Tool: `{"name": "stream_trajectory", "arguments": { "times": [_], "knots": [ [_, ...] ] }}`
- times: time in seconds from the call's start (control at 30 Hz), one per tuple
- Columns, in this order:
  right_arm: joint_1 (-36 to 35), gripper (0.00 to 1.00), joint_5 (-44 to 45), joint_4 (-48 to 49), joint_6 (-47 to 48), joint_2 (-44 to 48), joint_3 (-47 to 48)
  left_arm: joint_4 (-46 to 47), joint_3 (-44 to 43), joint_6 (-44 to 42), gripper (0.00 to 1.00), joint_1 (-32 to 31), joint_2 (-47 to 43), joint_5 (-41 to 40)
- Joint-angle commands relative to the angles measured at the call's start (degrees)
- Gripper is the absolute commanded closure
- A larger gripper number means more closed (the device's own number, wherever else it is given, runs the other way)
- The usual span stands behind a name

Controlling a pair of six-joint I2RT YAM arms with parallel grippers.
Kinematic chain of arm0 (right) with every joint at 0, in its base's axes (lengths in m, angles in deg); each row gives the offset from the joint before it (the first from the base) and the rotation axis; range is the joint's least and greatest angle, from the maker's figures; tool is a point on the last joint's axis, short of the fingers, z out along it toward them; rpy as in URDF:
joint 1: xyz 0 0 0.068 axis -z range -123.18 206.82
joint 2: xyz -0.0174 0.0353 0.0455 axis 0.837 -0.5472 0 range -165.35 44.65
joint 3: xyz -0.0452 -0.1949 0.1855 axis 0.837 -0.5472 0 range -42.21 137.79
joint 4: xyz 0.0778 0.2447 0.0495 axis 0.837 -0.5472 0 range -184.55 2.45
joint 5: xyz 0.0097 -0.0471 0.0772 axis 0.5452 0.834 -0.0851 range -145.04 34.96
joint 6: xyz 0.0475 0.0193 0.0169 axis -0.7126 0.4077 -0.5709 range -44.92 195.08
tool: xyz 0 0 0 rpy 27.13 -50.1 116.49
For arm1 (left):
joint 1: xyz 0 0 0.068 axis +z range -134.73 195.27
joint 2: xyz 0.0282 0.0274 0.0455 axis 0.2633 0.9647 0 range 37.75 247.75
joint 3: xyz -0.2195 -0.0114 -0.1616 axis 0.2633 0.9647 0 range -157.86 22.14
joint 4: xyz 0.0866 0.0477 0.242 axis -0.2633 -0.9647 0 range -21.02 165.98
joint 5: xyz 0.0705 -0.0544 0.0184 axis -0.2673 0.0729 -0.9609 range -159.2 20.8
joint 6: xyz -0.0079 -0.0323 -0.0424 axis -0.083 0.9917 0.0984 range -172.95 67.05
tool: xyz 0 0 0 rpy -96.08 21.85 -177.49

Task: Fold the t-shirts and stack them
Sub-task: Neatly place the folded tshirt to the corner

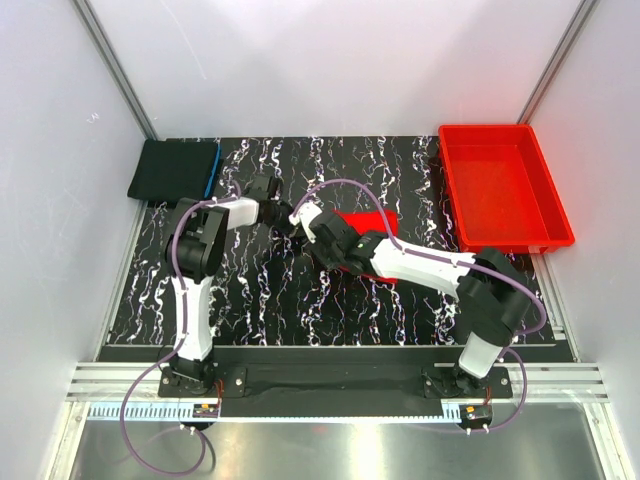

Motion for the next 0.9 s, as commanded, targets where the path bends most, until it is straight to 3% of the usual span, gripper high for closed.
{"name": "stream_trajectory", "arguments": {
  "times": [0.0, 0.1, 0.23, 0.33, 0.47, 0.7, 0.87],
  "knots": [
    [0.42, 0.52, -1.81, -1.42, -3.38, 4.10, 0.72, -8.31, -5.61, -11.48, 1.00, 0.60, 2.33, -5.82],
    [0.59, 0.24, -2.77, -7.82, -7.50, 6.56, 2.82, -15.61, -10.62, -18.88, 1.00, 0.87, 1.11, -10.83],
    [1.03, 0.07, -1.20, -18.37, -13.82, 10.68, 5.73, -23.69, -16.50, -29.52, 1.00, 1.13, -1.35, -21.25],
    [1.12, 0.05, 0.46, -27.24, -18.04, 15.15, 6.00, -35.18, -24.15, -39.10, 1.00, 1.13, -1.62, -29.25],
    [1.12, 0.02, 1.35, -29.55, -21.31, 21.49, 3.01, -39.79, -29.71, -48.60, 1.00, 1.22, -3.28, -37.36],
    [1.03, 0.01, -0.13, -32.10, -23.16, 26.16, 0.46, -25.48, -19.51, -68.35, 1.00, 1.74, -13.92, -48.62],
    [1.12, 0.00, -1.46, -31.05, -22.98, 28.01, -1.82, -25.22, -24.08, -77.77, 1.00, 4.82, -12.52, -53.11]
  ]
}}
